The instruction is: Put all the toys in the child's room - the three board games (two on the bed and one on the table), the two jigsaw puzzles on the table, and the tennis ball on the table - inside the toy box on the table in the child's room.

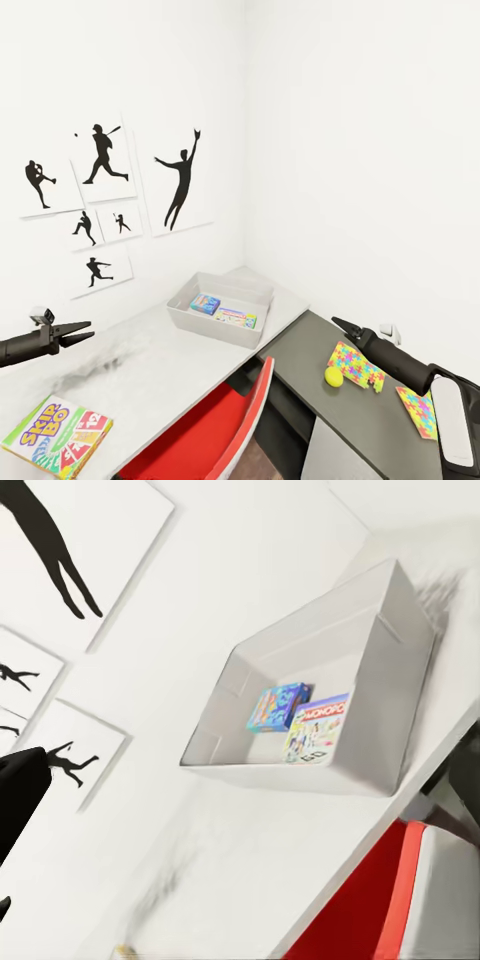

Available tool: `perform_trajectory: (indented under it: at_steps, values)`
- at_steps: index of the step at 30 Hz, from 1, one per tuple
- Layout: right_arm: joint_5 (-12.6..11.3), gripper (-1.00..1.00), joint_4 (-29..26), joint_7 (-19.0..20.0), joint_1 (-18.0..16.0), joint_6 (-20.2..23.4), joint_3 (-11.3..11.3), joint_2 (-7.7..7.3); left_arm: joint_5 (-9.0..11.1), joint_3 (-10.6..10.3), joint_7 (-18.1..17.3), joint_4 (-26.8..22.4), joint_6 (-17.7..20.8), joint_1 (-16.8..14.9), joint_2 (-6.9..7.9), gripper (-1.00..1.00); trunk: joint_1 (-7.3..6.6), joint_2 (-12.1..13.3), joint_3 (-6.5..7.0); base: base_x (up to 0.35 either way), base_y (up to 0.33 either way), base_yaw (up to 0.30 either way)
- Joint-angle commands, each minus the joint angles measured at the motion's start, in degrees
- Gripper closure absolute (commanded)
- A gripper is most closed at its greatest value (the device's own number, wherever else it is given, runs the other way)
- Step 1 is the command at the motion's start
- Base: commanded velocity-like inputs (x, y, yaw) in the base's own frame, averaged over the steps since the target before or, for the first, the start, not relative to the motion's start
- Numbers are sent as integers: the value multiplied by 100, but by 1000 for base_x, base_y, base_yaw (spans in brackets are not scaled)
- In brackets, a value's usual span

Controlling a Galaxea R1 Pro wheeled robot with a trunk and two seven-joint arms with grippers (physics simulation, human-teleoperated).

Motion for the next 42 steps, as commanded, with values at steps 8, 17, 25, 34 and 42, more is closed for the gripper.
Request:
perform_trajectory:
  at_steps: [8, 17, 25, 34, 42]
  values:
    - [37, -100, 0, 47, -4, 26, -10, 0, 28, -38, -21, 2, 60, -4, -12, -100, 0, -6, 67, -233, 1, 29]
    - [37, -100, 0, 44, -4, 27, -4, 0, 29, -38, -21, 2, 60, -4, -14, -100, 0, -6, 117, -238, 35, 213]
    - [37, -100, 0, 39, -4, 26, -2, 0, 28, -38, -21, 2, 60, -4, -15, -100, 0, -6, 139, -35, 4, 275]
    - [37, -100, -5, 39, -4, 26, 4, 5, 28, -38, -21, 2, 60, -4, -13, -100, 0, -6, 155, -3, 0, 281]
    - [51, -100, -9, 37, -4, 26, 134, 1, 35, -38, -21, 2, 60, -4, -10, -100, 0, -6, 155, 0, 0, 243]
